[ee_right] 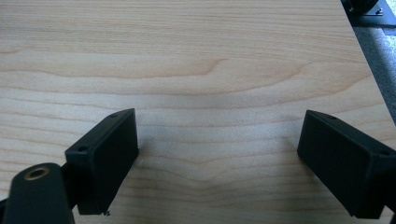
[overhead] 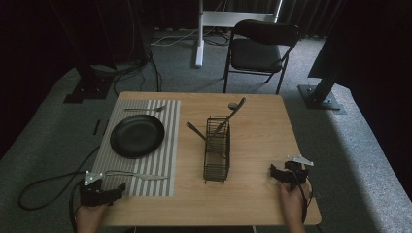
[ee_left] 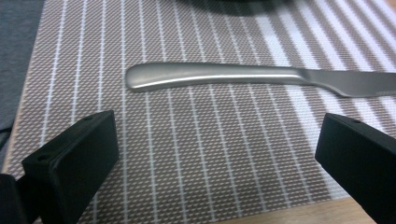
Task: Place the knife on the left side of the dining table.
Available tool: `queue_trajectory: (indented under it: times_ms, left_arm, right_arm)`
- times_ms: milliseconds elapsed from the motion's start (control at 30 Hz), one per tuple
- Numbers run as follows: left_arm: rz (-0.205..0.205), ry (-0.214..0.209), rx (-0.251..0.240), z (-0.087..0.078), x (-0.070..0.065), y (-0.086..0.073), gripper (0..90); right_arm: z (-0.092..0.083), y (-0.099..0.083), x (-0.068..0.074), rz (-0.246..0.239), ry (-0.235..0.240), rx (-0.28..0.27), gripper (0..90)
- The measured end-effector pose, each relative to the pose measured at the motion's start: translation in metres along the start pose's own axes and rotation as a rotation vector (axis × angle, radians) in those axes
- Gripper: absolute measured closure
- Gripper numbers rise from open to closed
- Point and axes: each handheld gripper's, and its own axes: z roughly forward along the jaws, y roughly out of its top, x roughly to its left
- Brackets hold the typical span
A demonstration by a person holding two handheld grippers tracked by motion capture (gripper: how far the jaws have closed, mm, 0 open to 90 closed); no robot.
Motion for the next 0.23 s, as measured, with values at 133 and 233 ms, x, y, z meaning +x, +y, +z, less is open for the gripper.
queue_trajectory:
  times_ms: [133, 233]
  left_arm:
    - [0.014, -0.006, -0.003, 0.0010, -0.0037, -0.0012, 0.0]
    - [0.043, 0.008, 0.013, 0.0034, -0.0076, -0.0022, 0.0]
  right_arm:
    - [0.0001, 0.0000, 0.0000, 0.000, 0.000, -0.001, 11.4]
    - [0.0000, 0.0000, 0.0000, 0.000, 0.000, 0.000, 11.4]
